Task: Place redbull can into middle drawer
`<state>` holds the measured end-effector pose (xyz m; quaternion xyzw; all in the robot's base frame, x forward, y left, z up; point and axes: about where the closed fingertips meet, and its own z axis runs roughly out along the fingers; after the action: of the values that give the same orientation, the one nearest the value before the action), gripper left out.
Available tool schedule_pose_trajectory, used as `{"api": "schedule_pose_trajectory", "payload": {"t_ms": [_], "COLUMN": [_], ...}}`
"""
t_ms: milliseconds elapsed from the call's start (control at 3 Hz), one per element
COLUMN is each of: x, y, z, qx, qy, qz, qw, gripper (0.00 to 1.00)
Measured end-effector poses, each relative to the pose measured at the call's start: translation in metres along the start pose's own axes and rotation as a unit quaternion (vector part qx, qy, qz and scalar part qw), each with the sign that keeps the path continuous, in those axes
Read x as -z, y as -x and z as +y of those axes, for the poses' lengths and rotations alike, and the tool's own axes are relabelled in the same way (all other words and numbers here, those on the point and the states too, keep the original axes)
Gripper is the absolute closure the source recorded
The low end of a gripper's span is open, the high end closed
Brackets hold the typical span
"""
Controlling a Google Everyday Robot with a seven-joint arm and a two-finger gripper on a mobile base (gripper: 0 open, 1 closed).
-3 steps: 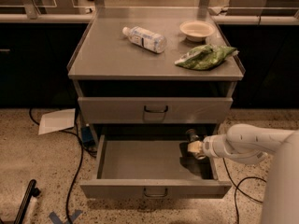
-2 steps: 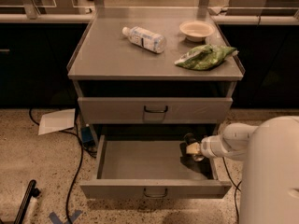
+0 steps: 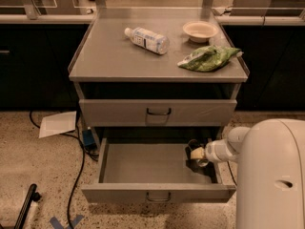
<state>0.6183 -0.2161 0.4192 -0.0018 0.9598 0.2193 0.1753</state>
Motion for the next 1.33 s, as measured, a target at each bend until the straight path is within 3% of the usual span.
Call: {"api": "schedule_pose_trajectory", "payload": {"t_ms": [1000, 1333], "x": [-0.0001, -0.0002], "y": [-0.0001, -0.0001], "z": [0.0001, 0.0001], "qx": [0.0, 0.0], "qy": [0.0, 0.0], "qz": [0.0, 0.0], "qw": [1.0, 1.0], "gripper": [0.11, 0.0]}}
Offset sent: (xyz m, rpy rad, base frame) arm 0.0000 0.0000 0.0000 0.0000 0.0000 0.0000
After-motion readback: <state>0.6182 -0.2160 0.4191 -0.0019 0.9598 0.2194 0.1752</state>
